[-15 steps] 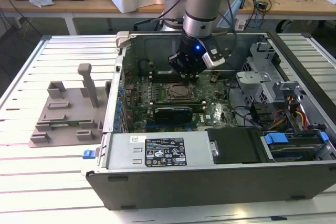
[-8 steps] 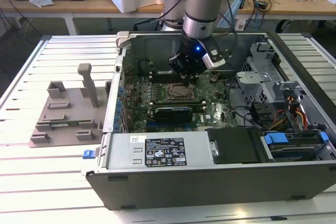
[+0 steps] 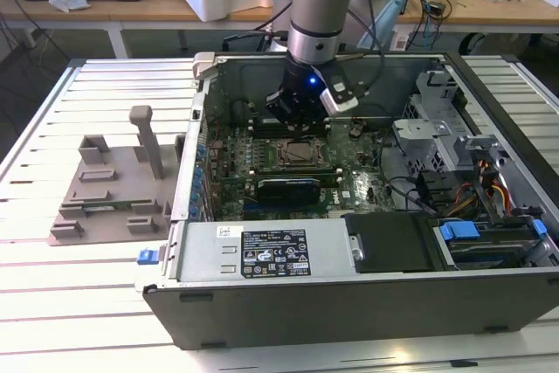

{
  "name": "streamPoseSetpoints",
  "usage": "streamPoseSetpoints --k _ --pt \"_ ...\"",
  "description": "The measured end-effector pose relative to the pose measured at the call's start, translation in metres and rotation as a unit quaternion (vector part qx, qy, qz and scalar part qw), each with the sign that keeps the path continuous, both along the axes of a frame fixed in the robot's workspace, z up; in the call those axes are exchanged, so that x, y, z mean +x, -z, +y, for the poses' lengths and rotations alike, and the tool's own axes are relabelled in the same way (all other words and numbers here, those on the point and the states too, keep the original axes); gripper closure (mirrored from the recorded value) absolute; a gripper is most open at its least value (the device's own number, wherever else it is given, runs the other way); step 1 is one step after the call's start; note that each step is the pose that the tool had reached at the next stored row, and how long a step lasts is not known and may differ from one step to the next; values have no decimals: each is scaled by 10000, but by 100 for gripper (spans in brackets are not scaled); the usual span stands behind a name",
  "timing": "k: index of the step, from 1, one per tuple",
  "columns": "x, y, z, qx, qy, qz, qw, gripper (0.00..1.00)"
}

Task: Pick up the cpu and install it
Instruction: 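Install the first cpu locking lever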

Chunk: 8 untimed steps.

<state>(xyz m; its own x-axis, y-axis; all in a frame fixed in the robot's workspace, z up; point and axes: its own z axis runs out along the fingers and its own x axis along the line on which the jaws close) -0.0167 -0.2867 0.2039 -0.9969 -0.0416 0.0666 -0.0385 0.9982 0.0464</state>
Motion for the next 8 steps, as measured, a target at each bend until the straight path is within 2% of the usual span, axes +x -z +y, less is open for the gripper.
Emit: streamPoseSetpoints --k 3,6,8 --pt "-80 -13 7 0 1 -19 10000 89" --pt "-93 -39 36 0 0 -30 10000 89" --pt "-95 -40 72 0 0 -33 10000 89"
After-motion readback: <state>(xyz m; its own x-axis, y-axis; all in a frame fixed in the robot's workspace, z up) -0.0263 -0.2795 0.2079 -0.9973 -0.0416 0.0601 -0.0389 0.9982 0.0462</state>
